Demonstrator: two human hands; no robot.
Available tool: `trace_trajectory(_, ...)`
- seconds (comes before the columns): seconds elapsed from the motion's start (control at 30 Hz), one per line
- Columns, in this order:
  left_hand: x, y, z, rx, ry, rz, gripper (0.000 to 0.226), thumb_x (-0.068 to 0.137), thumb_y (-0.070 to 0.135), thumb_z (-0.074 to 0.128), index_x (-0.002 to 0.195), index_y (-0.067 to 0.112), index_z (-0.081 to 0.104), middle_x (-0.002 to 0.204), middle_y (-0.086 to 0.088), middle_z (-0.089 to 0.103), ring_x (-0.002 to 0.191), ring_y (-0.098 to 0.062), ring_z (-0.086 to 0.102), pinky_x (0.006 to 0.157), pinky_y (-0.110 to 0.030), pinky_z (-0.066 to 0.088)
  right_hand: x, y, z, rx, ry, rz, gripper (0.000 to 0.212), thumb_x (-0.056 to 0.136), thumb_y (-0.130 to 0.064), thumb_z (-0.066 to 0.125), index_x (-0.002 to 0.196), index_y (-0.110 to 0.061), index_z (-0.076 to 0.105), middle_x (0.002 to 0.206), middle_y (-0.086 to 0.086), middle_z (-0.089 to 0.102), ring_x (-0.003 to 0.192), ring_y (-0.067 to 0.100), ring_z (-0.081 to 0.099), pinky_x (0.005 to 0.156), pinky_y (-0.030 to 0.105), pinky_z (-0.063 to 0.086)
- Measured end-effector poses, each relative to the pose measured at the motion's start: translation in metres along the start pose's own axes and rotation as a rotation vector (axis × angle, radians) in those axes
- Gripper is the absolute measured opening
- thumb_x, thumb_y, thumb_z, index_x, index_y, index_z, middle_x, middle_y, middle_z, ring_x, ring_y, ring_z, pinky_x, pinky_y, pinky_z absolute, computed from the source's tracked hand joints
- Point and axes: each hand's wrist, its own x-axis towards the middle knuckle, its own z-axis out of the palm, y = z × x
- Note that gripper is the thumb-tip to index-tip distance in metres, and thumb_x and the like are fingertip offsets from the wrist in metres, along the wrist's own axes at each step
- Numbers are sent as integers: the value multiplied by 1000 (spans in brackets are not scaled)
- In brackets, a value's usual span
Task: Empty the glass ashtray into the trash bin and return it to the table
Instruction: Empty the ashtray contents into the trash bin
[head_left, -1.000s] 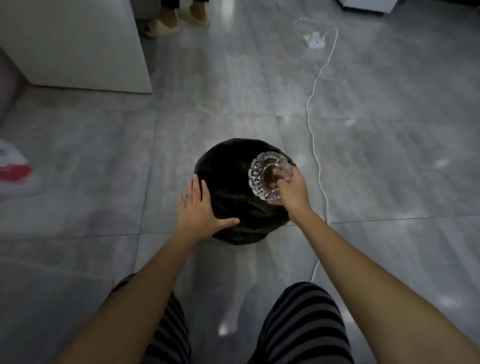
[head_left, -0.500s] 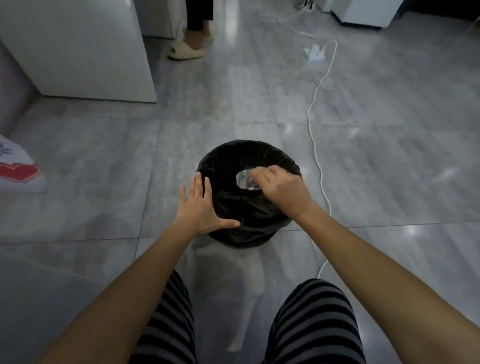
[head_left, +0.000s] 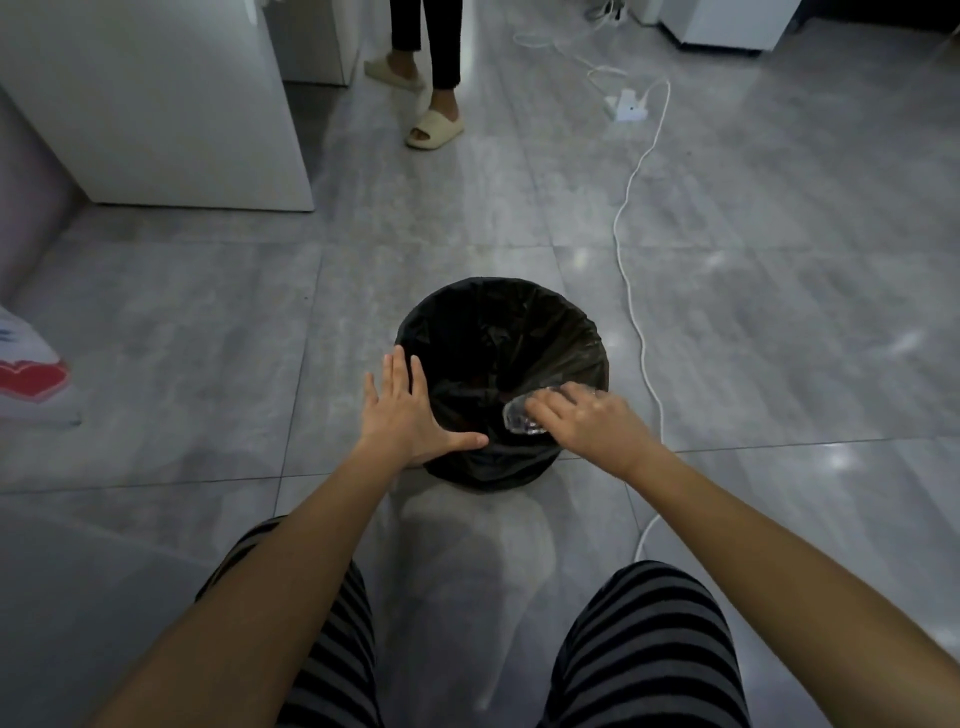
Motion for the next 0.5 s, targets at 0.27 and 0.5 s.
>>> trace_trajectory(0.27,0,5,2,15,-4,-22,142,53,94,43,149,8,-17,157,-17,-24,145,-29,-23,118,-50,-9,19,13,-6,-24,6,-91,15,92,-8,50,99,-19,57,79,-3,66,57,18,62,35,26,46)
trace_trajectory(0.5,-3,6,1,21,-4,-27,141,54,94,41,149,7,-16,157,-18,-23,145,-30,-23,119,-50,-9,7,14,-9,-41,57,9,22,97,-3,40,96,-19,56,79,-4,67,56,16,60,36,25,45)
